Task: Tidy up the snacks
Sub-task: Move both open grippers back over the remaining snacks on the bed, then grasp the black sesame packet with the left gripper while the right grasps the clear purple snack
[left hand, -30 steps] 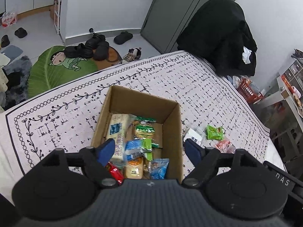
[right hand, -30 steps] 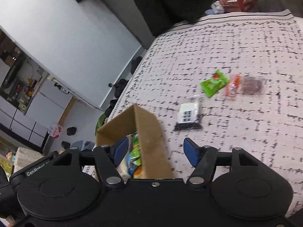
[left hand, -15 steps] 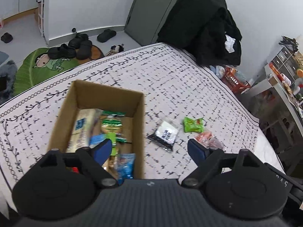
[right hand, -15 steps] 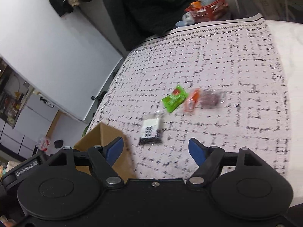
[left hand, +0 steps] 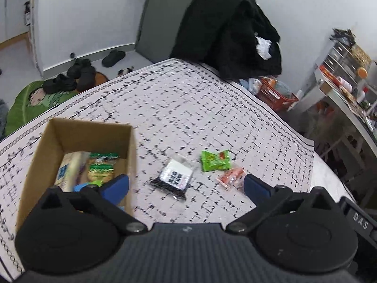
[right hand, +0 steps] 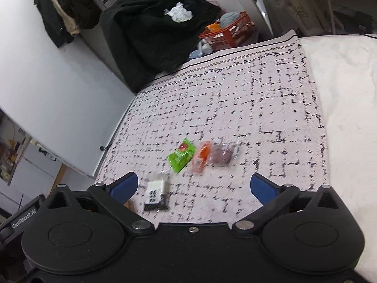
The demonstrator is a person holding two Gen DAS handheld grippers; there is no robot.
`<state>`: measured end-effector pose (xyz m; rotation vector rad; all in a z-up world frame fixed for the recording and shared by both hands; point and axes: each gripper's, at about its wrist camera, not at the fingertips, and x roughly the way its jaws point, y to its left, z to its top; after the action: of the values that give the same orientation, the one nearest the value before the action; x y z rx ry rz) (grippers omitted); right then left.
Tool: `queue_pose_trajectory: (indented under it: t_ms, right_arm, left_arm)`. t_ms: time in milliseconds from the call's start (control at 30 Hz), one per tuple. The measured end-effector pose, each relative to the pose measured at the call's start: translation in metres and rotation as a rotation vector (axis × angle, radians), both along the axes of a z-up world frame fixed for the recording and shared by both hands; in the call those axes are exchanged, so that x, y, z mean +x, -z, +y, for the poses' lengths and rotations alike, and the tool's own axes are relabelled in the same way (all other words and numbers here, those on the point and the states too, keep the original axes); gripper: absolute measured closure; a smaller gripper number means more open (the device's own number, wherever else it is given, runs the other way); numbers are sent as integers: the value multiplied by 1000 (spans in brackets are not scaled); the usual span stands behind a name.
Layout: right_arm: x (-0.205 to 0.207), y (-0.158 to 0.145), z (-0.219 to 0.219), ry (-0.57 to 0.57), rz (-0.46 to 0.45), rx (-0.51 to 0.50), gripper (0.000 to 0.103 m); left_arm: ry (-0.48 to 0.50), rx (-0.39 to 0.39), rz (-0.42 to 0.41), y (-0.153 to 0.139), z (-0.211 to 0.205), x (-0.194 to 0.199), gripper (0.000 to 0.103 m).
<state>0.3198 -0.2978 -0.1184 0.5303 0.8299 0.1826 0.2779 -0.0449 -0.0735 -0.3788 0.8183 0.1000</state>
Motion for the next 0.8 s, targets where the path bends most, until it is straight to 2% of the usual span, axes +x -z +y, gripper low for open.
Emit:
queue_pose_trajectory:
  t_ms: [200,267,500,667,800]
  right_arm:
    - [10,16,-11,31,12,48,1]
    - [13,23,-14,44,18,63,3]
    - [28,51,-16,45,46,109,10]
    - [39,70,-18,40,82,136,21]
    - [50,81,-17,25,94,149,29]
  left_arm:
    - [23,68,21,7,-18,17,0]
    - [33,49,30,10,-20,23,0]
    - [41,87,47,27,-28,41,1]
    - [62,120,49,42,-34,54,4]
    - [73,154,71,57,-39,66,10]
